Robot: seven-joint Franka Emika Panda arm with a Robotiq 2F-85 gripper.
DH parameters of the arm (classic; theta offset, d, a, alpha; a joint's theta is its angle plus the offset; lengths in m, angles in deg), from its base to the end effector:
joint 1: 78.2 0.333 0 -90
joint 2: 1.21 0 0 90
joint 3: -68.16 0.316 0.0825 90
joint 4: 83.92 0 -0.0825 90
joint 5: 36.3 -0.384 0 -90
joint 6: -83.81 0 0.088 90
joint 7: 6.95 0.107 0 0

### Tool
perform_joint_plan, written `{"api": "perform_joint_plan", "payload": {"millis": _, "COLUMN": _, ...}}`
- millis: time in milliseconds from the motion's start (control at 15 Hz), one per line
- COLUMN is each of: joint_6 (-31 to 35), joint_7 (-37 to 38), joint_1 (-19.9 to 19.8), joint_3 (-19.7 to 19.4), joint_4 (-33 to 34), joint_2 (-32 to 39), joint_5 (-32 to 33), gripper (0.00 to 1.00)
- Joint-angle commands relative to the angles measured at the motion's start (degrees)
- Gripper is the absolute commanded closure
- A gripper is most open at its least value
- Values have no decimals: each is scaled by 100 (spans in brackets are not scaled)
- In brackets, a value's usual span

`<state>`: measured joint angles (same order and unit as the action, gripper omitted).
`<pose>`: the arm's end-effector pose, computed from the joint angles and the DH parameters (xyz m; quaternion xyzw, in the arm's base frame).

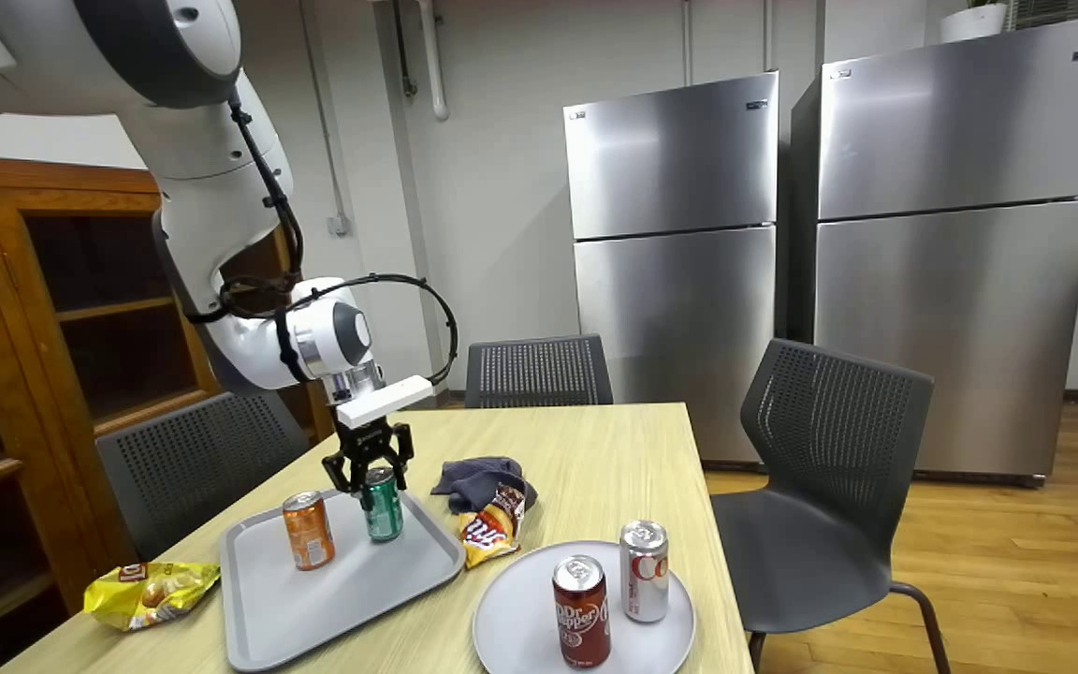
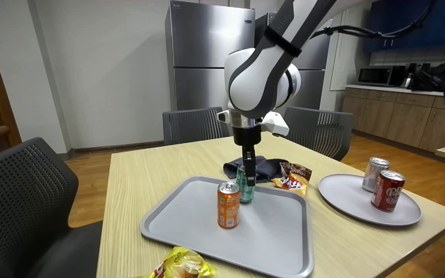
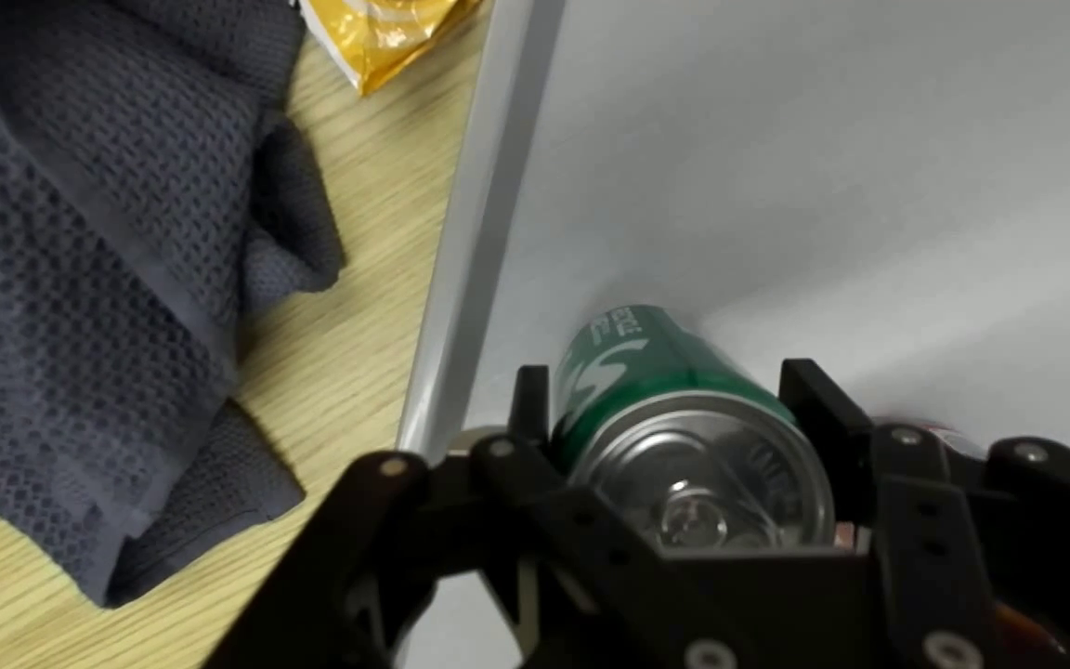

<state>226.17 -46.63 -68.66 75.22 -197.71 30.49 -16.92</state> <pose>0.5789 0.1730 0.1795 0.8122 0.5791 -0.0345 0.0616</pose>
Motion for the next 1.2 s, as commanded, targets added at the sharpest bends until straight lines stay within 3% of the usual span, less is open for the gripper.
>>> {"api": "perform_joint_plan", "payload": {"millis": 0, "joint_6": -49, "joint_7": 122, "joint_1": -3, "joint_3": 15, "joint_4": -4, "joint_2": -158, "joint_5": 214, "gripper": 4}}
{"api": "perform_joint_plan", "payload": {"millis": 133, "joint_6": -53, "joint_7": 0, "joint_1": -85, "joint_3": 77, "joint_4": -110, "joint_2": -311, "joint_5": 166, "gripper": 0}}
{"api": "perform_joint_plan", "payload": {"millis": 1133, "joint_6": -63, "joint_7": -708, "joint_1": -527, "joint_3": 98, "joint_4": -871, "joint_2": -1650, "joint_5": -108, "gripper": 0}}
